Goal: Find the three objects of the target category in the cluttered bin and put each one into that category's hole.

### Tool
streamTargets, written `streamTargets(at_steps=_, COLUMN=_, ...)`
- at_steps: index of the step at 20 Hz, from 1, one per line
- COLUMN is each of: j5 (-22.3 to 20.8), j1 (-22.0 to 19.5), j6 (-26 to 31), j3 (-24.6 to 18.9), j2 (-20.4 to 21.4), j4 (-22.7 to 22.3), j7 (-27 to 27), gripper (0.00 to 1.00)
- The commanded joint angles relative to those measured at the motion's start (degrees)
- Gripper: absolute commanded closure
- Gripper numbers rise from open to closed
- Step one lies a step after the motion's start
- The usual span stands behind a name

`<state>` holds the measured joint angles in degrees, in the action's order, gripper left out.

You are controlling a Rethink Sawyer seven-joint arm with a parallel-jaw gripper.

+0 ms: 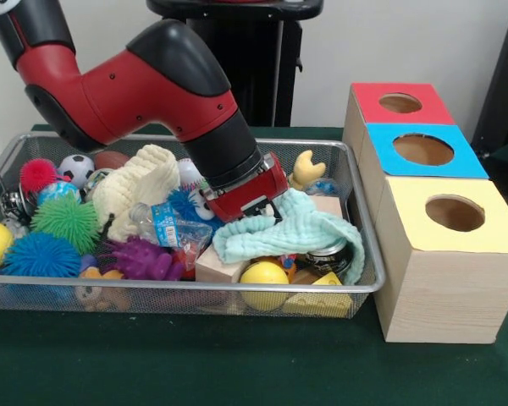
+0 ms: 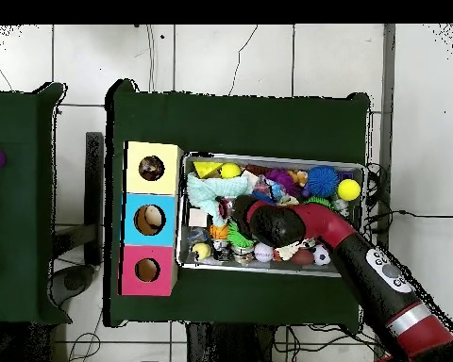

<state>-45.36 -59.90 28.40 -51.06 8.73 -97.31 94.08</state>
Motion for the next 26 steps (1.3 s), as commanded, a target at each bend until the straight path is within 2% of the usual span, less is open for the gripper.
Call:
streamTargets(at_steps=1, j5=-7.5, j1=-3.1, j6=3.1, j3=-0.3, j2=0.1, j4=19.9, j7=-25.8, gripper=1.00)
streamTargets(at_steps=6, j5=-7.8, j1=-4.6, j6=5.1, j3=-1.1, j2=0.4, j4=19.4, j7=-29.0, gripper=1.00)
streamTargets(at_steps=21, j5=-5.9, j1=-12.3, j6=6.0, j3=-1.8, j2=2.1, j4=11.8, j7=-34.4, gripper=1.00)
streamTargets(at_steps=26, j5=-5.9, j1=-14.0, j6=6.7, j3=-1.9, j2=1.7, j4=10.9, j7=-36.8, gripper=1.00)
